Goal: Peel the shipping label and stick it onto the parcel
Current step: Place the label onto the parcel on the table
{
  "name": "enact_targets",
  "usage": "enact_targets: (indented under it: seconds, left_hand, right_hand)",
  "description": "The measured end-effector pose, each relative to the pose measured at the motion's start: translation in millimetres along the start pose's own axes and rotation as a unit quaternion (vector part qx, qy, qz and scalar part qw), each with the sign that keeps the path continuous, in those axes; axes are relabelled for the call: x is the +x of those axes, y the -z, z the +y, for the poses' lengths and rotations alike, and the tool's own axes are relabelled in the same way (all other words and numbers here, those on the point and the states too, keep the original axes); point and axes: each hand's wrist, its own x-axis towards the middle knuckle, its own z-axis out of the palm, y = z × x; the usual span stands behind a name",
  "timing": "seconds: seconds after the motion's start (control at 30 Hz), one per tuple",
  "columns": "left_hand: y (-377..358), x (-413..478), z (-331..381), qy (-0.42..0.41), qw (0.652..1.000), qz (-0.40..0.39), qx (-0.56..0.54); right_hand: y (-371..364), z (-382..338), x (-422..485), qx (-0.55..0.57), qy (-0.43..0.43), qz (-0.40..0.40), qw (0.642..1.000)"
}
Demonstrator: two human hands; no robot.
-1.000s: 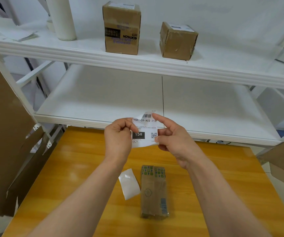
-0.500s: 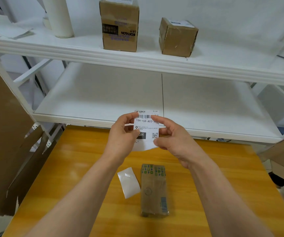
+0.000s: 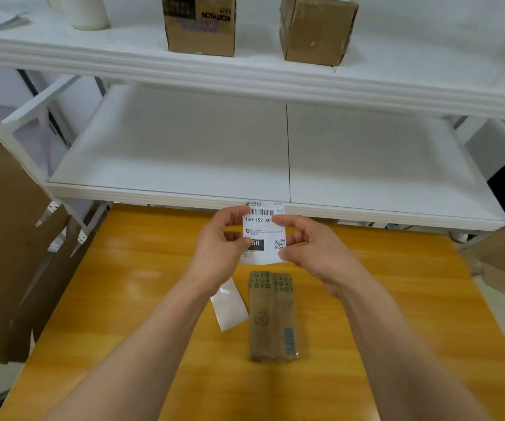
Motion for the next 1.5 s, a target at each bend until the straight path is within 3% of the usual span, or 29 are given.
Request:
enact_targets:
  seconds: [0.23, 0.67, 0.93, 1.5]
  left_hand:
    - [-17.2, -6.6, -31.2, 0.066, 0.998, -0.014, -0.014]
    - [-33.6, -26.9, -97.0, 0.164, 0.985, -0.05, -0.014]
    - [-41.8, -58.2, -150.5, 0.226, 0.974, -0.025, 0.021]
    - [-68.0, -26.0, -172.5, 0.151, 0.982, -0.022, 0.11]
  right_hand:
    - [-3.4, 38.2, 0.9, 0.023, -0.053, 0.007, 0.998]
    - [-13.2, 110.0, -12.5, 0.016, -0.11, -0.071, 0.991]
    - [-37.2, 156.1, -31.3, -0.029, -0.156, -0.11, 0.981]
    - [-28.7, 185.5, -1.2, -0.099, -0.133, -0.049, 0.985]
